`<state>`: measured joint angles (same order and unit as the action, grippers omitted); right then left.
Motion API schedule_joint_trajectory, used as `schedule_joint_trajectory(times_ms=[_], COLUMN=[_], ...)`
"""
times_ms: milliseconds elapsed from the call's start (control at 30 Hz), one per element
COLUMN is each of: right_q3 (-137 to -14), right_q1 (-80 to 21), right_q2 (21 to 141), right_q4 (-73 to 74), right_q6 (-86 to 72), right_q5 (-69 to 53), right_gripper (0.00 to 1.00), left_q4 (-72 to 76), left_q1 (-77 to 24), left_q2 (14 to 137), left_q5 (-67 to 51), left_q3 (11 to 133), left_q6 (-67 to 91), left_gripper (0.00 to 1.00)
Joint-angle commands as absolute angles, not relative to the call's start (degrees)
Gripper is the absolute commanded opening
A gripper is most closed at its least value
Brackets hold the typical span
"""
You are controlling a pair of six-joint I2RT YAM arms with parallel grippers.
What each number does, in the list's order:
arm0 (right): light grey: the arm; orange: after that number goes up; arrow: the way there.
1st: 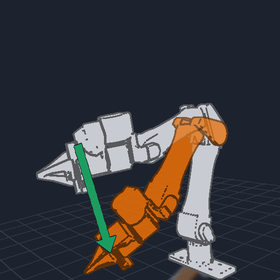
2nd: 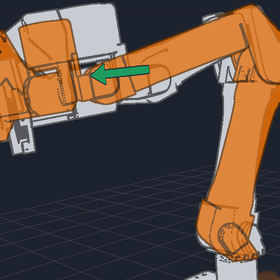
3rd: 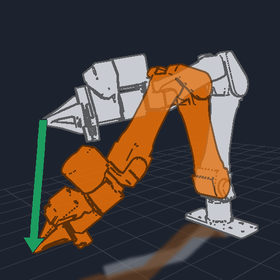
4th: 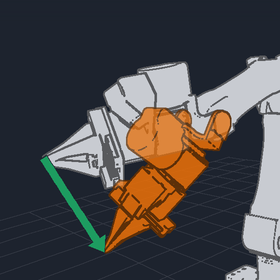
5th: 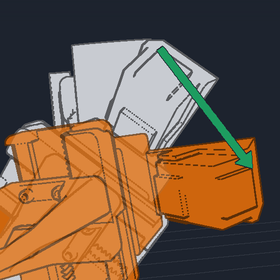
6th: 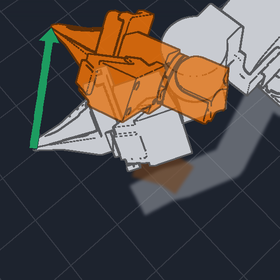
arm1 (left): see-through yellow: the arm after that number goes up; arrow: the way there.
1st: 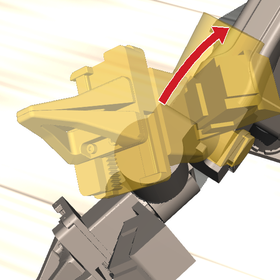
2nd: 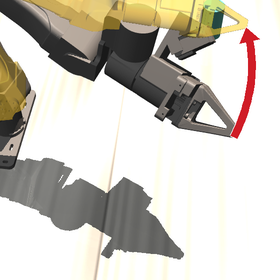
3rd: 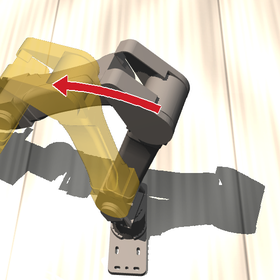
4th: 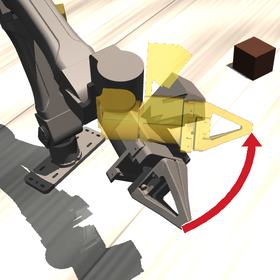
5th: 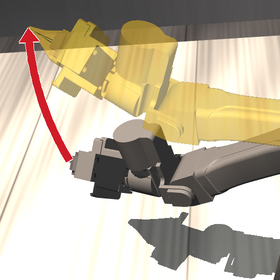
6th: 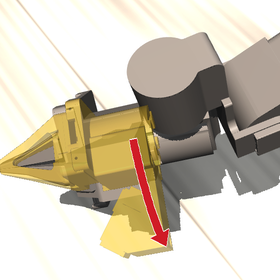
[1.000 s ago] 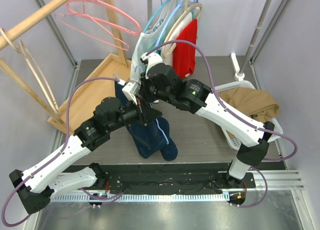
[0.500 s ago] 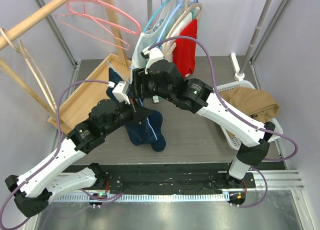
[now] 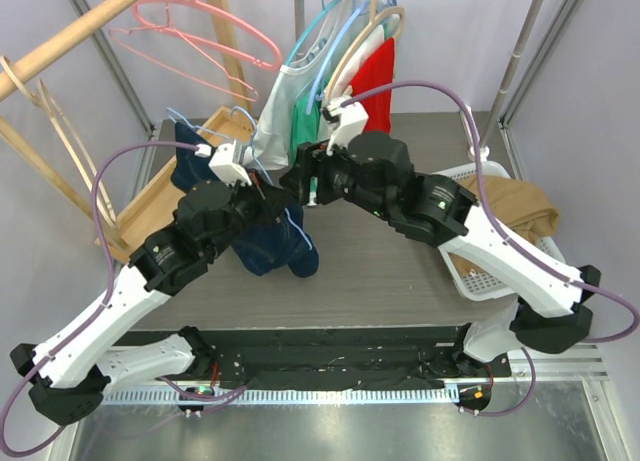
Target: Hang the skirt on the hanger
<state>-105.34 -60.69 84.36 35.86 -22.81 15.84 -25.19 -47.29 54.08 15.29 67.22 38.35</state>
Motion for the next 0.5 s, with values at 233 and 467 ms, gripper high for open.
schedule_joint_trajectory(times_ms=[233,467], right_q3=[-95.98,-93.17], right_q1=[-60.47,-60.12], right_q2=[73.04,71.02], right_q4=[30.59,30.59], right_q6=[-22.15,-21.89], right_q5=[27.59,29.27], right_gripper=[0.69,0.69], left_q4=[-26.89,-29.09], left_q1=[-44.21,-35.35], left_q2=[71.34,77.68], left_q5=[23.29,20.92], left_q3=[89.54,100.62], left_q6=[35.42,37.52], left_gripper=[0.0,0.0])
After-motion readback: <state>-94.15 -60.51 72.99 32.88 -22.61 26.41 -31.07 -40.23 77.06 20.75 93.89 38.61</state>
